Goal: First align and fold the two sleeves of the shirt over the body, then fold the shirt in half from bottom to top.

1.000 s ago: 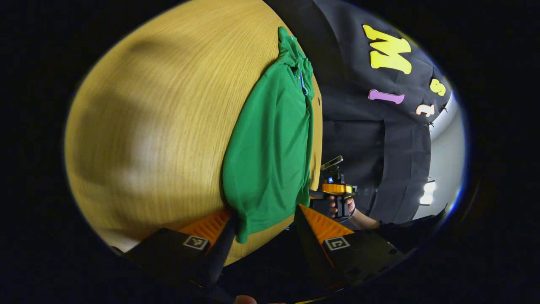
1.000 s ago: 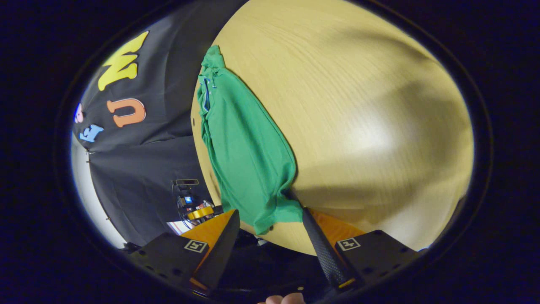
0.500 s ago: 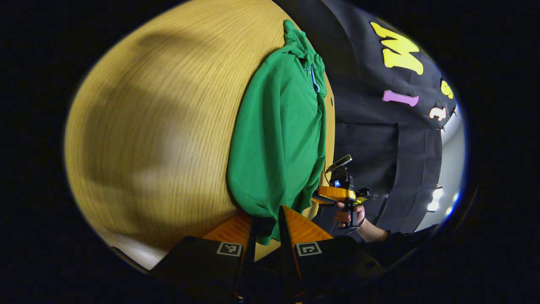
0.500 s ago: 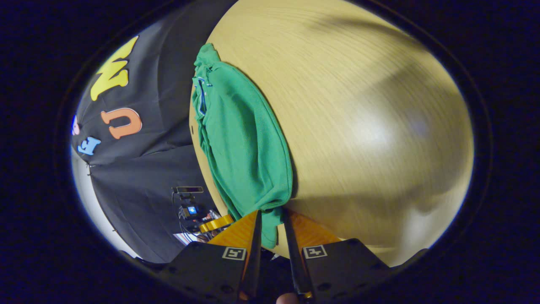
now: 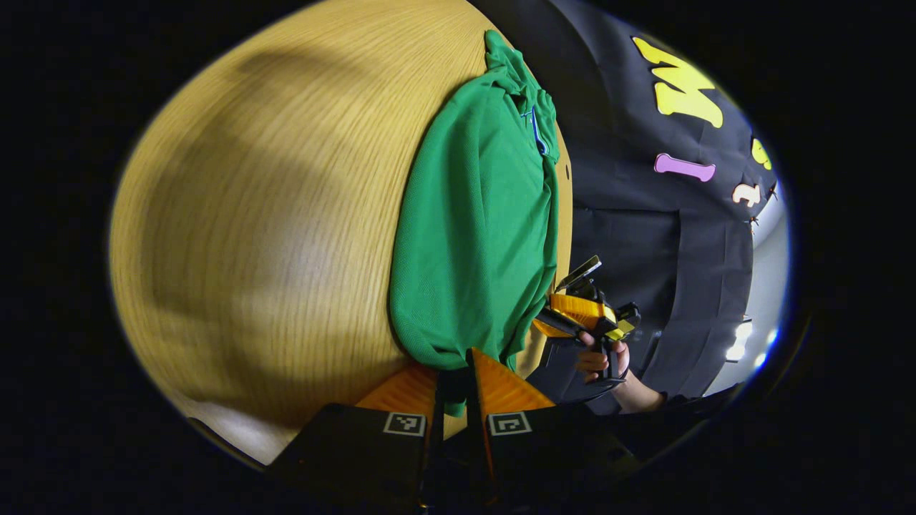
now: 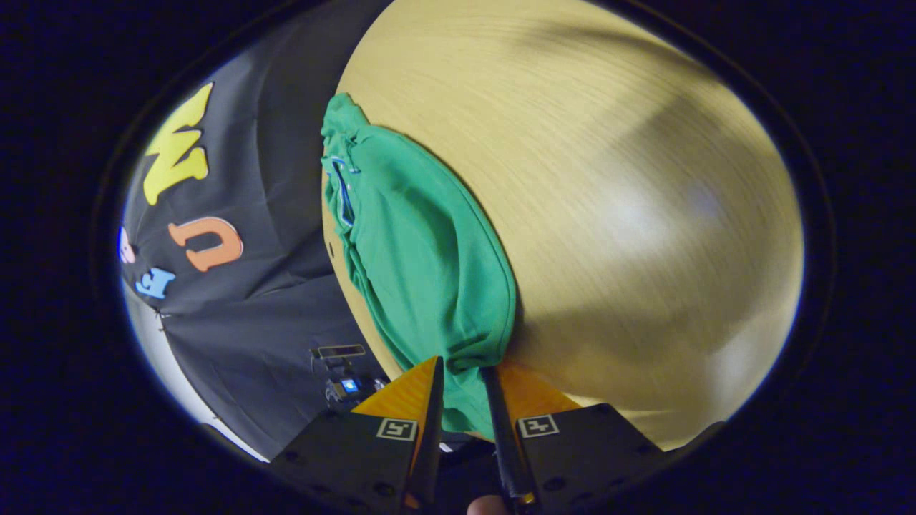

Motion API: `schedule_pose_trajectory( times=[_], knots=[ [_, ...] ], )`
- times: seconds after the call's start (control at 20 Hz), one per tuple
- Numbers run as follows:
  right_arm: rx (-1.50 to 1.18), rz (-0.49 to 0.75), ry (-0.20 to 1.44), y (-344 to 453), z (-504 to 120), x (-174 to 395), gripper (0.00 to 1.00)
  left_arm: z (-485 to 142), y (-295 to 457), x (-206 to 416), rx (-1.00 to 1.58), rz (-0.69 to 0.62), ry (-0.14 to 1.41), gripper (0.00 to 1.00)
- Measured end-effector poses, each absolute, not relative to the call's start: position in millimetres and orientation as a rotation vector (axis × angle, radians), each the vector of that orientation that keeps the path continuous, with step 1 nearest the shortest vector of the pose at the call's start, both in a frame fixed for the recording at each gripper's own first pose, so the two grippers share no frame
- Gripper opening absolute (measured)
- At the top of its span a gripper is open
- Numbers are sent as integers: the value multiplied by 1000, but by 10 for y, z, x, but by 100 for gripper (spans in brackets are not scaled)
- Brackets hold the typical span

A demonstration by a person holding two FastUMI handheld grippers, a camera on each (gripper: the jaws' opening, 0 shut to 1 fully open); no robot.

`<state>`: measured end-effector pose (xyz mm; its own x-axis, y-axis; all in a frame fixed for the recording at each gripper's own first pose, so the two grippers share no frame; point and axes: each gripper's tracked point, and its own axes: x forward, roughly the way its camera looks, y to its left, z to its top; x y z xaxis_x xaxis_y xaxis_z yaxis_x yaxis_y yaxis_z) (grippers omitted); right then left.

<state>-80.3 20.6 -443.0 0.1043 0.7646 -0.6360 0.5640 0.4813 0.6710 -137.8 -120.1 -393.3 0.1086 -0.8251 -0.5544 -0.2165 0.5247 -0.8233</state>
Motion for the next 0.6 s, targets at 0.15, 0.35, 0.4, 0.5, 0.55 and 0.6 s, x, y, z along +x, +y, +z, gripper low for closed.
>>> schedule_pose_trajectory(
  times=[0.15,0.35,0.4,0.5,0.55,0.6],
  knots=[
    [1181,200,1582,268,-4439,-765,34,-3933,-1241,-1347,-983,-572,1429,18],
    [1154,180,1586,310,-4514,-790,9,-3954,-1287,-1292,-943,-568,1418,10],
    [1158,178,1589,302,-4507,-790,10,-3954,-1295,-1273,-939,-562,1417,6],
    [1168,184,1584,312,-4483,-788,8,-3940,-1278,-1235,-926,-550,1405,4],
    [1200,168,1563,336,-4451,-808,8,-3894,-1273,-1197,-928,-548,1391,4],
    [1233,170,1557,304,-4422,-754,1,-3829,-1274,-1141,-931,-555,1369,3]
  ],
)
